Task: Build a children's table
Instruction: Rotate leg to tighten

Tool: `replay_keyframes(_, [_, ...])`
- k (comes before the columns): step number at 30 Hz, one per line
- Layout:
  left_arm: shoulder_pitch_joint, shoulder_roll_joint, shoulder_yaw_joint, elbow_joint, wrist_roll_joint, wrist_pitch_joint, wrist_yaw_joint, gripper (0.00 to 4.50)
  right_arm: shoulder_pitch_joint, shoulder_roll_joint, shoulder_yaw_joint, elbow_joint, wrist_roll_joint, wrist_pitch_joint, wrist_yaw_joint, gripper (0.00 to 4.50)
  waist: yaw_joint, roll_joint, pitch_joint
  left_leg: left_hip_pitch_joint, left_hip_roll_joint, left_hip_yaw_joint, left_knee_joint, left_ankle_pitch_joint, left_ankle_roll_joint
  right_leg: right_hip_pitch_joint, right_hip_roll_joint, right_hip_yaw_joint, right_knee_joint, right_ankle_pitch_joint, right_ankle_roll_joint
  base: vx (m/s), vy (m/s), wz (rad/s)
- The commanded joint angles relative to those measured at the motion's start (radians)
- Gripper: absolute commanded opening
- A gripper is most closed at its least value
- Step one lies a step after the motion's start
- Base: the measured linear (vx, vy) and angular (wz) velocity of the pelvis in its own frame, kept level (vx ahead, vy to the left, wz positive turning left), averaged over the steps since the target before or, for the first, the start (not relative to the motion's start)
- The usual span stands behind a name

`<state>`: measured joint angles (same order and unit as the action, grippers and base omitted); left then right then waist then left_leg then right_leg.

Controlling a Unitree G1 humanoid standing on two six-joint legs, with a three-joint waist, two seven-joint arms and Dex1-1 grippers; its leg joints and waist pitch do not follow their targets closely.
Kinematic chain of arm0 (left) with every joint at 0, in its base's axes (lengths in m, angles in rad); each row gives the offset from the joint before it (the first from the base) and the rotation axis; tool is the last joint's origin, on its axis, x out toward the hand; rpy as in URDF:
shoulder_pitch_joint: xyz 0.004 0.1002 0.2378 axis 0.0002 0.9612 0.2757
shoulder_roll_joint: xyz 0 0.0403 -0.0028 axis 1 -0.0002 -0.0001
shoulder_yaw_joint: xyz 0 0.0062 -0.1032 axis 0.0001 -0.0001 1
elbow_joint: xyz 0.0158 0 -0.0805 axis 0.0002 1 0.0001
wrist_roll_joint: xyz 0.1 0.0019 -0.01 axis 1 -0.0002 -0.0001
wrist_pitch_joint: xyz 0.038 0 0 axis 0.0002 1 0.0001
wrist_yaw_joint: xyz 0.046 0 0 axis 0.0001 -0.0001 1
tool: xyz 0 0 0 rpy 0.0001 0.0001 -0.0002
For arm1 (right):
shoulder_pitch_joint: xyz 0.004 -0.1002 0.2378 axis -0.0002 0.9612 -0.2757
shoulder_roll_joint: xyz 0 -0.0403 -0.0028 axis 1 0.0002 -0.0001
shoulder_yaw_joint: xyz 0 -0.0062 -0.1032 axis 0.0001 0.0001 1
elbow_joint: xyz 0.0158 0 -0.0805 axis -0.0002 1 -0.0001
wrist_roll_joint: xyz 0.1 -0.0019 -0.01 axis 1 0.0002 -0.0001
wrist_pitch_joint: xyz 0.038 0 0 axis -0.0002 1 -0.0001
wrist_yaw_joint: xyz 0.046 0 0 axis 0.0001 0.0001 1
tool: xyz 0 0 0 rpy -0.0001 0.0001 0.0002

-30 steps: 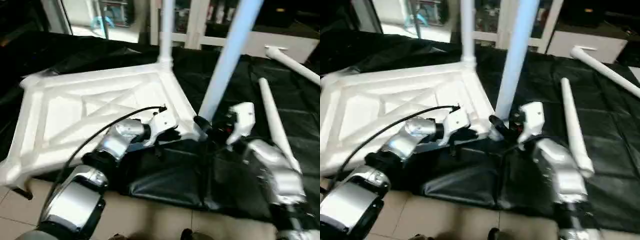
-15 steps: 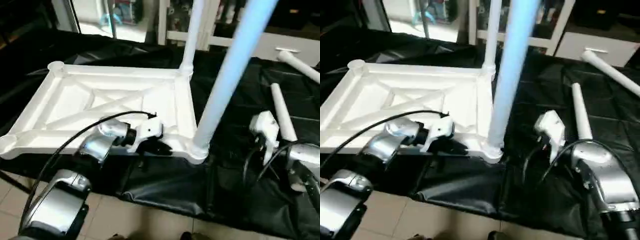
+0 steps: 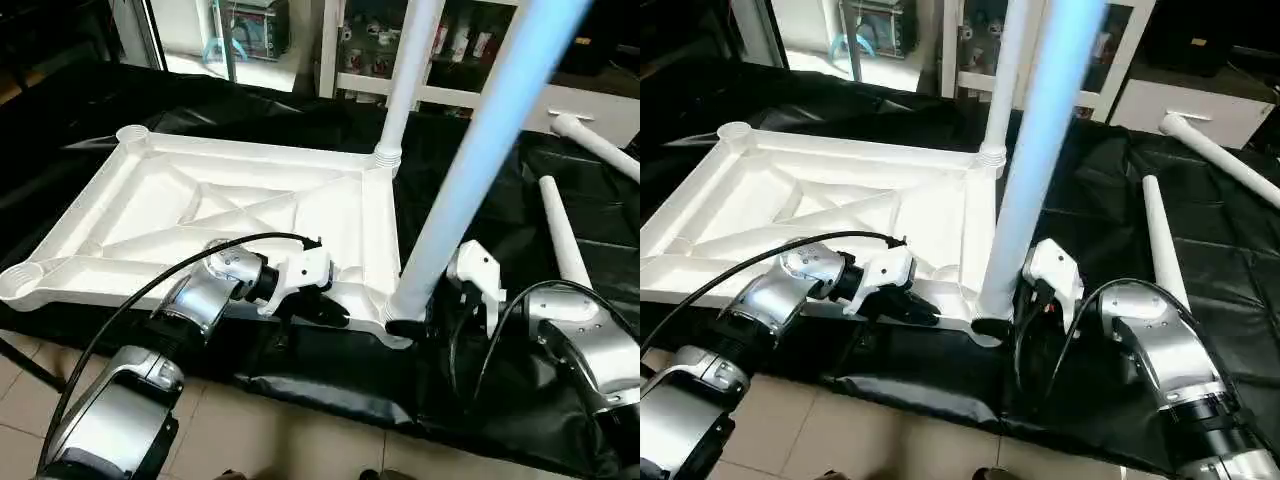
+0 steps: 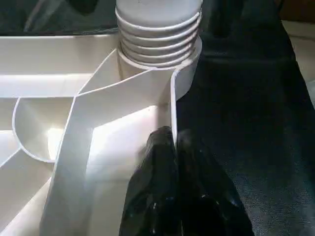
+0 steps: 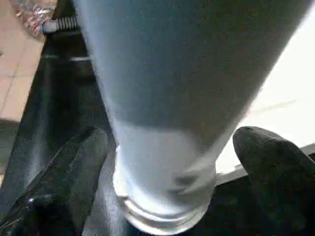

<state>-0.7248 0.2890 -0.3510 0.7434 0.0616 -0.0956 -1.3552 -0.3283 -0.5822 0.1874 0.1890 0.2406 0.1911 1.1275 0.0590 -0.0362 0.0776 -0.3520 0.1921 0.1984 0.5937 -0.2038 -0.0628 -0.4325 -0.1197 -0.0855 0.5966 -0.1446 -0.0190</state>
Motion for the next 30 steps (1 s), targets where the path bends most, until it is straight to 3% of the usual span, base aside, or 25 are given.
replay_keyframes(1, [0.032,0.003,-0.026,0.032,0.018,0.005,-0.011,0.0,-0.017,-0.014,0.006,0.012,-0.012,-0.016,0.022,4.44,0.005,-0.018,-0.072,-0.006,0.034,-0.012,-0.065,-0.165,0.104,0.067,-0.036,0.045,-0.066,-0.269,-0.21,0.0,0.0,0.0])
replay_keyframes(4, [0.033,0.005,-0.03,0.026,0.016,0.01,-0.008,0.0,-0.026,-0.012,0.008,0.038,-0.021,-0.036,0.033,4.44,0.004,-0.019,-0.071,-0.006,0.034,-0.013,-0.066,-0.171,0.096,0.067,-0.034,0.044,-0.068,-0.291,-0.2,0.0,0.0,0.0])
replay_keyframes(23, [0.038,0.01,-0.036,0.021,0.03,0.01,-0.003,0.0,-0.043,0.009,0.032,0.096,-0.054,-0.093,0.049,2.77,0.002,-0.02,-0.069,-0.006,0.034,-0.013,-0.067,-0.176,0.099,0.065,-0.032,0.044,-0.07,-0.302,-0.197,0.0,0.0,0.0])
replay_keyframes(30, [0.041,0.011,-0.037,0.018,0.031,0.016,-0.003,0.0,-0.04,0.019,0.027,0.107,-0.057,-0.097,0.044,2.7,0.0,-0.019,-0.067,-0.007,0.034,-0.014,-0.069,-0.186,0.096,0.064,-0.033,0.044,-0.073,-0.32,-0.191,0.0,0.0,0.0])
